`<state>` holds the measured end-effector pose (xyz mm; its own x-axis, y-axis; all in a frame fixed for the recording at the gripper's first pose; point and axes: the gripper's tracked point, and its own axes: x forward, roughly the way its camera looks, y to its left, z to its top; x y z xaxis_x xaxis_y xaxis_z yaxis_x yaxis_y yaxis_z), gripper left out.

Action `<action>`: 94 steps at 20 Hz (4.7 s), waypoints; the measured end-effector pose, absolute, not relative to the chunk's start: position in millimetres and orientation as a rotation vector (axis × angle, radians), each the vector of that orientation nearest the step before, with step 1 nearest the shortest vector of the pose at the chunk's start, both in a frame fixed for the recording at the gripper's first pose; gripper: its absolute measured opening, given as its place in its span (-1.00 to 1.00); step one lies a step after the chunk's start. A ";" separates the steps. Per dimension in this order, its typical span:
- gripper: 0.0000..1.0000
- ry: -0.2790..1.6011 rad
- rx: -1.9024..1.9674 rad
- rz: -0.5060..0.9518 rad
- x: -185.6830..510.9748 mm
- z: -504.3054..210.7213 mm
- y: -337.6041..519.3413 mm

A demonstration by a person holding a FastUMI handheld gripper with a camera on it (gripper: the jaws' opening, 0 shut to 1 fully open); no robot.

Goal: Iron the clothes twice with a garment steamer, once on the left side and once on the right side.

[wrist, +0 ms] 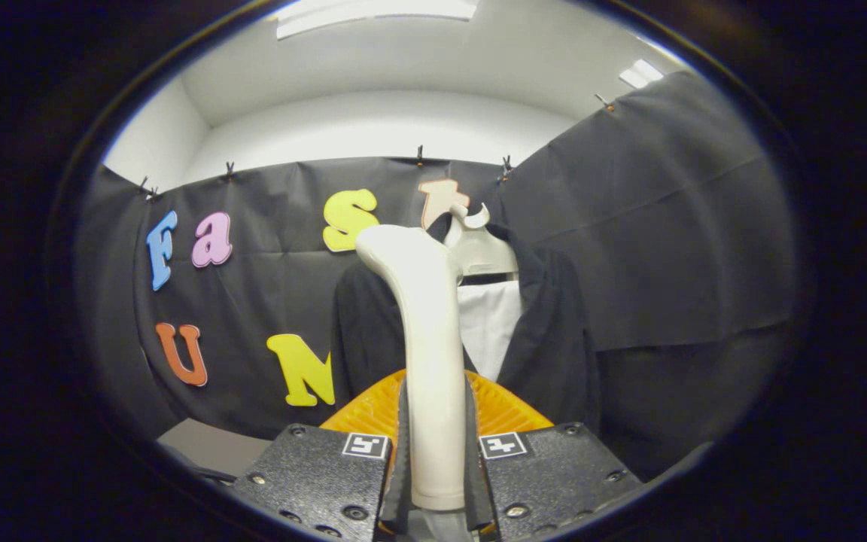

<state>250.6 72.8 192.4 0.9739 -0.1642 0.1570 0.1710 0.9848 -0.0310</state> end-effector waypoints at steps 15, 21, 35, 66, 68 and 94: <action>-0.38 0.029 -0.100 -0.245 256.1 93.1 43.8; -0.38 0.105 -0.106 -0.280 247.1 50.5 30.4; -0.38 0.263 -0.123 -0.335 242.5 -44.7 6.5; -0.38 0.479 -0.083 -0.340 198.4 -201.1 -34.8; -0.38 0.418 -0.051 -0.325 194.9 -164.6 -36.0; -0.38 -0.217 -0.034 -0.336 277.6 226.8 -156.8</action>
<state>277.6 -156.8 226.8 0.9213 -0.3231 0.2163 0.3303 0.9439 0.0030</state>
